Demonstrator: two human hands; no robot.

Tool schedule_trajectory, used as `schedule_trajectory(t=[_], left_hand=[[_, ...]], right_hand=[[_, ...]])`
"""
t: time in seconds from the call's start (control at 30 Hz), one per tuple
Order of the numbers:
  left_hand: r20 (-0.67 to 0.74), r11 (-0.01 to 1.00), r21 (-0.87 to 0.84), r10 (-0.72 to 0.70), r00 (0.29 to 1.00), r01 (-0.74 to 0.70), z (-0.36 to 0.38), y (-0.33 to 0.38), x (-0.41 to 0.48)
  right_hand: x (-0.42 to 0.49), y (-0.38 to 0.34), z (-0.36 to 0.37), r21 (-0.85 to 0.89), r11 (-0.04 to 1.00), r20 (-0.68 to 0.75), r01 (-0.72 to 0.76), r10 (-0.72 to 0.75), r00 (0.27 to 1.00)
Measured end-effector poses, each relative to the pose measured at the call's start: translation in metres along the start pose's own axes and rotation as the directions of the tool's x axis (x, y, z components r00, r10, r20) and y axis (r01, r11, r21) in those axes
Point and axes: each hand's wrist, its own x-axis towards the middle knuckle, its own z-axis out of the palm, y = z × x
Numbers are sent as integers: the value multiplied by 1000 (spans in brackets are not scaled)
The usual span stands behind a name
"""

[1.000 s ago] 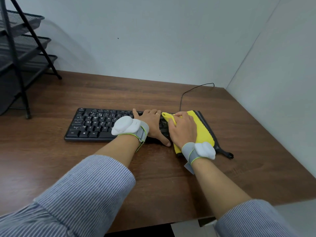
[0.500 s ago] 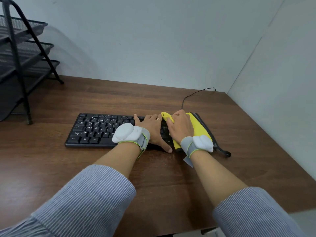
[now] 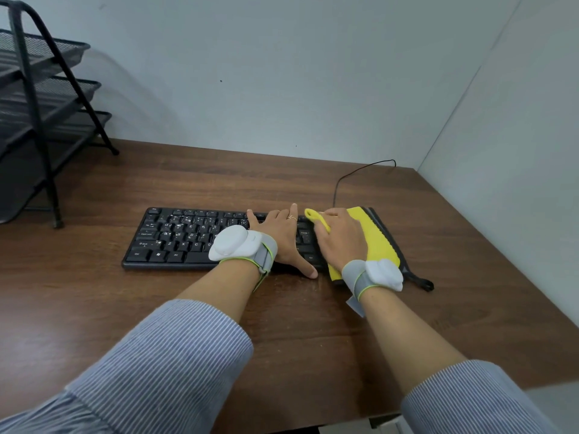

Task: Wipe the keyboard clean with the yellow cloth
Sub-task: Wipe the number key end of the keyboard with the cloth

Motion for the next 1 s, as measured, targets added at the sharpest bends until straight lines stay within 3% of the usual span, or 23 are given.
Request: schedule_trajectory(t=[0.07, 0.17, 0.37, 0.47, 0.67, 0.83, 1.0], left_hand=[[1, 1000, -2, 1, 1000, -1, 0, 0, 0], [6, 1000, -6, -2, 1000, 2, -1, 0, 0], [9, 1000, 0, -7, 1000, 7, -1, 1, -1], [11, 1000, -2, -9, 1000, 9, 0, 1, -1], [7, 1000, 3, -1, 1000, 1, -1, 1, -1], [15, 1000, 0, -11, 1000, 11, -1, 2, -2], [26, 1000, 7, -12, 1000, 12, -4, 3, -1]], right_hand=[[-6, 4, -1, 57, 998, 7, 17, -18, 1000], [-12, 12, -3, 117, 986, -63, -120, 128, 990], [-30, 12, 0, 55, 998, -172, 41, -31, 985], [-29, 17, -1, 37, 999, -199, -20, 28, 980], [-1, 2, 1, -15, 997, 17, 73, -73, 997], [11, 15, -3, 104, 978, -53, -181, 187, 981], [9, 6, 1, 31, 1000, -8, -2, 3, 1000]])
